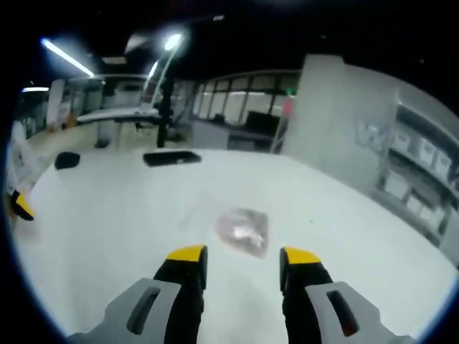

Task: Open the resealable bag by pulling the two sides of the seal apart until the entire bag opening is separated and visibly accessible.

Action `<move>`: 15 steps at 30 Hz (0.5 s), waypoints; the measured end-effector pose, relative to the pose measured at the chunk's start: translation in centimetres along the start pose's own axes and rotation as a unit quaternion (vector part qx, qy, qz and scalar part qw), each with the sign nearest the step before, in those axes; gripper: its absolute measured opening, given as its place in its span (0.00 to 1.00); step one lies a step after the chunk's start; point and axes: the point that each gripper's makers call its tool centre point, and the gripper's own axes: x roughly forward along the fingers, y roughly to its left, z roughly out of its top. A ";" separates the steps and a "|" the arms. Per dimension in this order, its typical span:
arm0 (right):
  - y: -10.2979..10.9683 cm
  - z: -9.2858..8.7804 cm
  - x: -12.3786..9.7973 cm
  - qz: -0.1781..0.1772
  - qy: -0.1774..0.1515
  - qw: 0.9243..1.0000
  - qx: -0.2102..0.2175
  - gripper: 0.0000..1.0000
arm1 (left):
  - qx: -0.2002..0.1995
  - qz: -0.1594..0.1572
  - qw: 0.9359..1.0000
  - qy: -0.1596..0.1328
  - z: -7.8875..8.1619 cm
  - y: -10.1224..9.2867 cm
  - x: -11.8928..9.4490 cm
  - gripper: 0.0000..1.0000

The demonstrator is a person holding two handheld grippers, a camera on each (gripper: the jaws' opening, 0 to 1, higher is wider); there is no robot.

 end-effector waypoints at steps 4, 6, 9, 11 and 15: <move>0.2 0.1 0.4 0.005 0.000 1.000 -0.008 0.39 | 0.001 -0.001 1.000 -0.001 0.1 0.0 0.0 0.74; 0.2 0.2 0.6 0.007 0.000 1.000 -0.009 0.39 | 0.001 0.000 1.000 -0.001 0.2 0.0 0.0 0.74; 0.3 0.2 0.8 0.009 0.002 1.000 -0.021 0.38 | 0.002 0.001 1.000 -0.004 0.4 0.2 -0.1 0.74; 0.4 0.3 1.0 0.011 0.002 1.000 -0.026 0.37 | 0.002 0.001 1.000 -0.004 0.4 0.3 -0.1 0.74; 0.4 0.5 1.5 0.012 0.001 0.999 -0.030 0.37 | 0.000 0.002 1.000 -0.005 0.4 0.4 -0.1 0.74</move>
